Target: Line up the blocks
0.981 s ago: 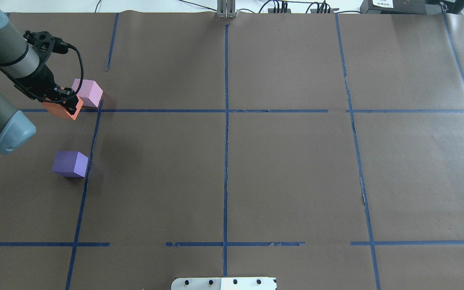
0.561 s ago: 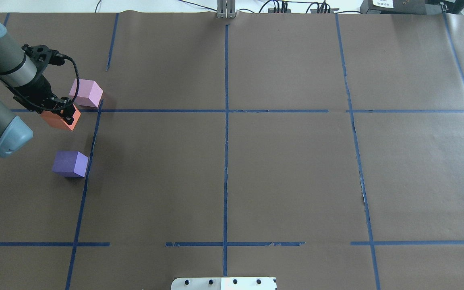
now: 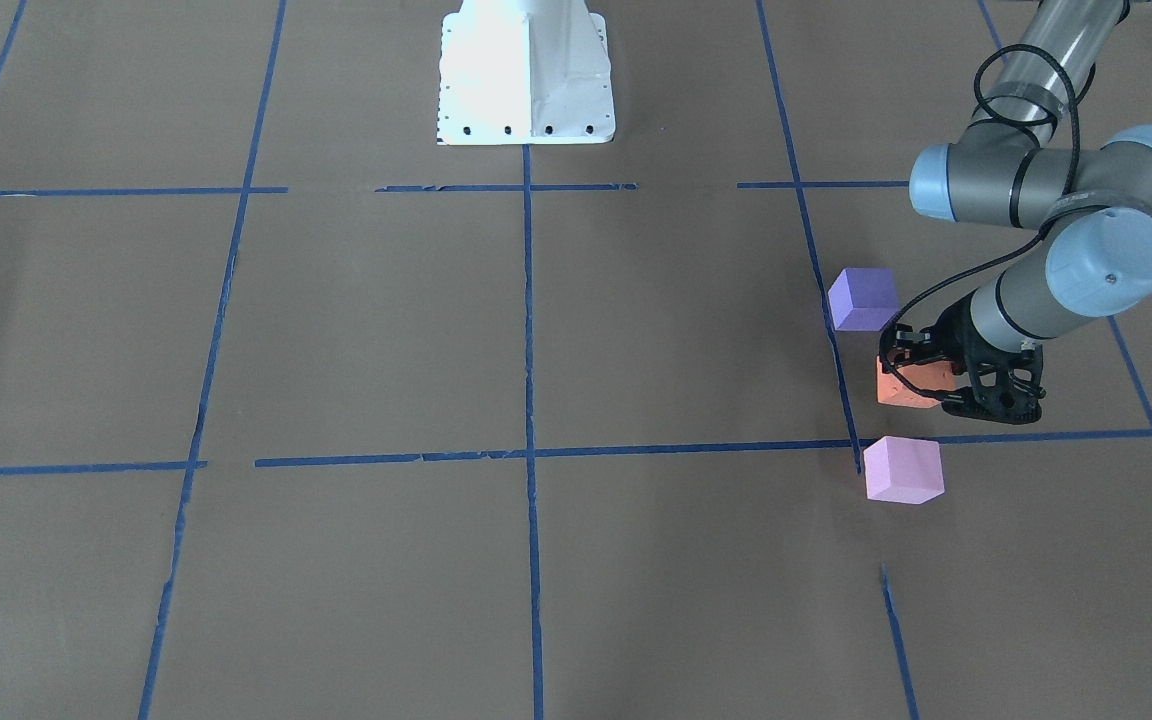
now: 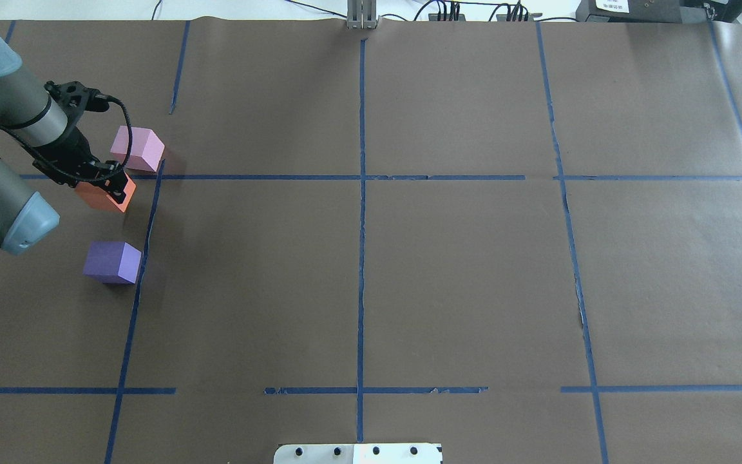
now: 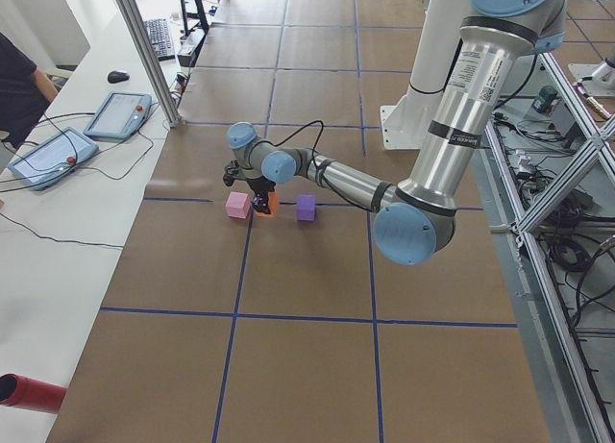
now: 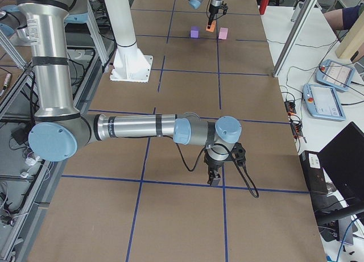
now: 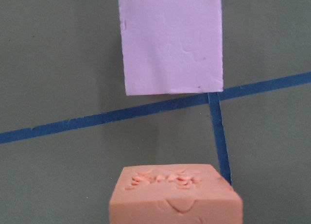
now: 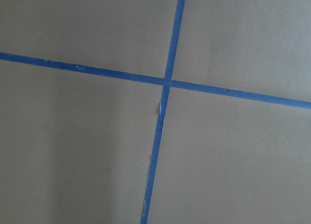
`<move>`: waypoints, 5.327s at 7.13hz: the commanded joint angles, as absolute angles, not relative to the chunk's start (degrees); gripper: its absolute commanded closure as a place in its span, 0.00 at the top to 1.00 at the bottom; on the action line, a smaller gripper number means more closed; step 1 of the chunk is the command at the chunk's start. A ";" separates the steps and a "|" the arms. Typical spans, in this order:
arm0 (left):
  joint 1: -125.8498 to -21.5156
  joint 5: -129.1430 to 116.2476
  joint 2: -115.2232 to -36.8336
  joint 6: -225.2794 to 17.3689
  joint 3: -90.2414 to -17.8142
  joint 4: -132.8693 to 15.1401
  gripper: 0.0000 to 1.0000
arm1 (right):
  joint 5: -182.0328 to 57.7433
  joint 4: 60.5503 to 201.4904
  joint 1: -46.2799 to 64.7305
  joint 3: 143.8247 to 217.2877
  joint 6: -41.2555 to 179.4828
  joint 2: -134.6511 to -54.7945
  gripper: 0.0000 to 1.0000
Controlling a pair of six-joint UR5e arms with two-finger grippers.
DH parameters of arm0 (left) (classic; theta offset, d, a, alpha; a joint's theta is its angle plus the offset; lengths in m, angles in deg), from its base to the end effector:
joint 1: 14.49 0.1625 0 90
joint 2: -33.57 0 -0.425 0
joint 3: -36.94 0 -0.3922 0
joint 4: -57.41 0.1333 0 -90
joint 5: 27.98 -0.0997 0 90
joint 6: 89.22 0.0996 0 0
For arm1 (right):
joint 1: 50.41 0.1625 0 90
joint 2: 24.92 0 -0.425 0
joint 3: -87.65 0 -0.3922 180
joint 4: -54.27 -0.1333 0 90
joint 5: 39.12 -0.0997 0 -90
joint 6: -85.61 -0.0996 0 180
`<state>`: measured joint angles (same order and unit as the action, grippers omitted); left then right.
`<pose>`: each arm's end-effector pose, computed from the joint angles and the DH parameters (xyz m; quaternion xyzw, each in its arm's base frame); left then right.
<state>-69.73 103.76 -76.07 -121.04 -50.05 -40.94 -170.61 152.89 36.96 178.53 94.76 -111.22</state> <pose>0.3101 -0.5643 0.4758 -0.0220 0.4017 0.1004 0.9100 0.0437 -0.5151 0.6367 -0.0128 -0.3553 -0.0835 0.9309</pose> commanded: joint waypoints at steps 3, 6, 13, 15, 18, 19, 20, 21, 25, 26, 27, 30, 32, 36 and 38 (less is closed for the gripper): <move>-67.93 103.77 -76.21 -125.42 -48.40 -43.39 0.00 | -170.61 152.89 36.96 178.53 94.76 -111.22 1.00; -67.49 103.77 -76.30 -126.67 -47.88 -46.02 0.00 | -170.61 152.89 36.96 178.53 94.76 -111.22 1.00; -67.31 103.68 -76.47 -127.63 -46.38 -47.97 0.14 | -170.61 152.89 36.96 178.53 94.76 -111.22 1.00; -67.31 103.68 -76.39 -127.63 -46.38 -47.97 0.34 | -170.61 152.89 36.96 178.53 94.76 -111.22 1.00; -67.31 103.68 -76.47 -127.63 -46.29 -48.05 0.55 | -170.61 152.89 36.96 178.53 94.76 -111.22 1.00; -67.22 103.68 -76.47 -127.63 -46.29 -48.14 0.66 | -170.61 152.89 36.96 178.53 94.76 -111.22 1.00; -67.22 103.68 -76.39 -127.63 -46.29 -48.40 0.74 | -170.61 152.89 36.96 178.53 94.76 -111.22 1.00; -67.22 103.68 -76.39 -127.63 -46.29 -48.41 0.88 | -170.61 152.89 36.96 178.53 94.76 -111.22 1.00; -68.97 103.59 -75.69 -130.25 -51.18 -48.23 1.00 | -170.61 152.89 36.96 178.53 94.76 -111.22 1.00; -72.72 103.50 -75.60 -130.36 -54.08 -47.36 1.00 | -170.61 152.89 36.96 178.53 94.76 -111.22 1.00; -74.67 103.42 -74.03 -130.36 -57.33 -46.83 1.00 | -170.61 152.89 36.96 178.53 94.76 -111.22 1.00; -80.82 103.41 -71.39 -129.74 -61.32 -39.74 1.00 | -170.61 152.89 36.96 178.53 94.76 -111.22 1.00; -84.97 103.59 -68.76 -129.57 -61.67 -37.77 1.00 | -170.61 152.89 36.96 178.53 94.76 -111.22 1.00; -94.88 105.07 -62.33 -105.53 -59.04 -38.65 1.00 | -170.61 152.89 36.96 178.53 94.76 -111.22 1.00; -98.76 105.35 -58.65 -99.62 -58.86 -37.33 1.00 | -170.61 152.89 36.96 178.53 94.76 -111.22 1.00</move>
